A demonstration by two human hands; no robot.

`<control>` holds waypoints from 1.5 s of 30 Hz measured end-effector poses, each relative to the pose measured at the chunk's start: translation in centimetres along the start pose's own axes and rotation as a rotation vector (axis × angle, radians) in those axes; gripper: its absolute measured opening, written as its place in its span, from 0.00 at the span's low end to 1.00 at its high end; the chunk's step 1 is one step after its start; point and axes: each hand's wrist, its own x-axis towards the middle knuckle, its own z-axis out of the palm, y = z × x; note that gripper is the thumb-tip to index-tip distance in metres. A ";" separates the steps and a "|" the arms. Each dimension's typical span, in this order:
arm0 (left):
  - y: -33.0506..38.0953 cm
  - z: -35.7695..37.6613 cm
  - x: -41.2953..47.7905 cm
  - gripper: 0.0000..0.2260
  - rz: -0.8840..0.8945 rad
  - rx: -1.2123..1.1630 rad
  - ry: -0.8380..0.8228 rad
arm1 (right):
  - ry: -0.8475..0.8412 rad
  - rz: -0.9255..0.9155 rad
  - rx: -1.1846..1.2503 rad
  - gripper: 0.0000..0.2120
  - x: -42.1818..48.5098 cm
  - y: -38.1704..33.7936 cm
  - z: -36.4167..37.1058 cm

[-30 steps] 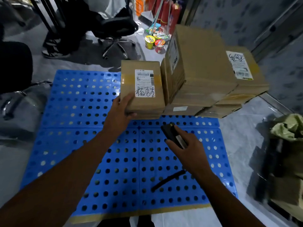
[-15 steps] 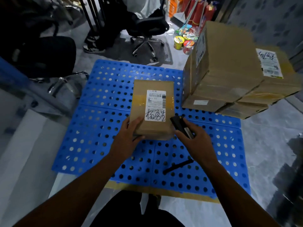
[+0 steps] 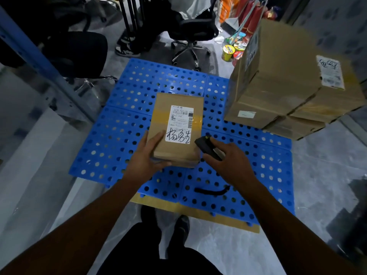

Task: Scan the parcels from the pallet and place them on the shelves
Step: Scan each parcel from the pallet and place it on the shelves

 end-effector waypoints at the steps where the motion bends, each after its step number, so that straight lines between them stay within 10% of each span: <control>1: 0.0 0.0 0.1 0.45 0.011 -0.024 0.013 | -0.016 -0.004 -0.061 0.33 0.3 -0.3 -0.4; 31: -2.6 1.7 0.6 0.50 0.181 0.078 0.009 | -0.185 0.147 -0.762 0.33 -5.1 -10.5 -8.2; 45: -1.6 1.6 0.4 0.43 -0.001 -0.040 0.046 | -0.018 0.215 0.009 0.29 0.0 -2.7 -0.9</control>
